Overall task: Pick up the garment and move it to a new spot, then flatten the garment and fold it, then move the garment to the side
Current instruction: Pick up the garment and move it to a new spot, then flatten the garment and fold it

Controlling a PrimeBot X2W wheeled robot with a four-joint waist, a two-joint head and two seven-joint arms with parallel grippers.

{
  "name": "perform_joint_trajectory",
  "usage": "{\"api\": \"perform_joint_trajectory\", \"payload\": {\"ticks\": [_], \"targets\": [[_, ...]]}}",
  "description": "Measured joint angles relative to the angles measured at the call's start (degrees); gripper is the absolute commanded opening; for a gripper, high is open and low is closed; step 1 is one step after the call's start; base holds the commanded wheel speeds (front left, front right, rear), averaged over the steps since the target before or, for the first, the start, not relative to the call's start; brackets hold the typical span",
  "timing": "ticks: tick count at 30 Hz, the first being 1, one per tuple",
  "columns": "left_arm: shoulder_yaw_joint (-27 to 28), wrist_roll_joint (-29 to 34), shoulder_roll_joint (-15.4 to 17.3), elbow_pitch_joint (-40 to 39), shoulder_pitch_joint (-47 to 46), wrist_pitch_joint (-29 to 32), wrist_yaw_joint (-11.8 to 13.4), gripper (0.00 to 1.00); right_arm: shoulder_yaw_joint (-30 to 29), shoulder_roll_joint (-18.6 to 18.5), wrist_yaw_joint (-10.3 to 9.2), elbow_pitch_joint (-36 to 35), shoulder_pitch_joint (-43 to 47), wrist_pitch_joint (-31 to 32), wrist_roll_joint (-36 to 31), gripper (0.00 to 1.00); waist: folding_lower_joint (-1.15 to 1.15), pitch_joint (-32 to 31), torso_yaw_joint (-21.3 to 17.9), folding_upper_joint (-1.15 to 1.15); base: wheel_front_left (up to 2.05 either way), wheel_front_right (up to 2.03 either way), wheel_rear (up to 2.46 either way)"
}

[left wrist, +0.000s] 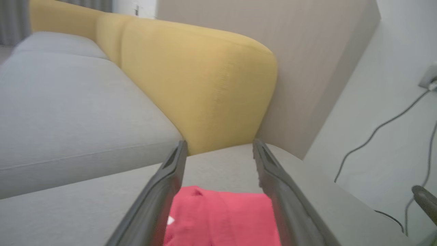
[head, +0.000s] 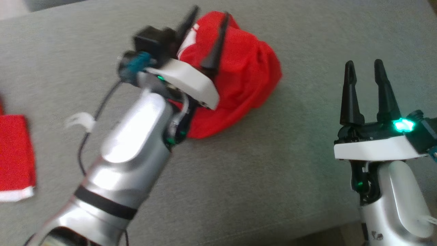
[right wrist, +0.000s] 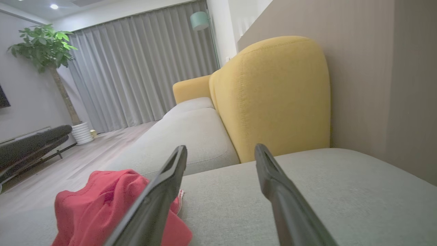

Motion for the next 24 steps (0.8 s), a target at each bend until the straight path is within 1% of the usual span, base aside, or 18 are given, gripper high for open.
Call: {"api": "perform_joint_trajectory", "payload": {"ticks": [3,6,9,13,15,17,20,24], "targets": [[2.44,-0.44,2.10,-0.91,0.05,-1.49,0.77,1.00,-0.56,-0.02,0.00,0.62,0.20,0.00,-1.40,1.00,0.00,-1.34,2.63,0.00,0.00,0.00,0.00],[4.98,-1.26,5.43,-2.07,2.27,-2.56,1.22,1.00,-0.71,-0.01,0.00,1.53,0.83,0.00,-2.81,1.00,0.00,-3.09,5.31,0.00,0.00,0.00,0.00],[6.55,-2.16,8.55,-3.13,8.14,-3.07,1.45,1.00,-0.92,0.01,0.00,2.21,2.44,0.00,-3.79,1.00,0.00,-5.23,7.87,0.00,0.00,0.00,0.00],[7.78,-2.16,10.61,-4.74,18.24,-3.57,2.40,1.00,-1.35,0.00,0.00,3.27,5.57,0.01,-4.20,1.00,0.00,-8.10,11.00,0.00,0.00,0.00,0.00],[8.67,-2.18,10.90,-5.81,22.75,-3.61,2.75,1.00,-0.55,0.00,0.00,3.56,6.48,0.02,-4.32,1.00,0.00,-9.50,12.07,0.00,0.00,0.00,0.00],[10.90,-2.12,10.58,-7.78,26.70,-3.61,3.11,1.00,0.19,0.01,0.00,3.65,6.93,0.08,-4.67,1.00,0.00,-10.69,12.84,0.00,0.00,0.00,0.00],[13.76,-0.36,9.17,-9.92,31.03,-3.61,3.10,1.00,0.92,0.01,0.00,3.72,7.75,0.30,-4.68,1.00,0.00,-11.78,13.51,0.00,0.00,0.00,0.00],[16.06,2.13,6.15,-10.72,34.22,-3.61,1.88,1.00,1.36,0.01,0.00,3.85,8.42,0.54,-4.69,1.00,0.00,-12.27,13.66,0.00,0.00,0.00,0.00]]}}
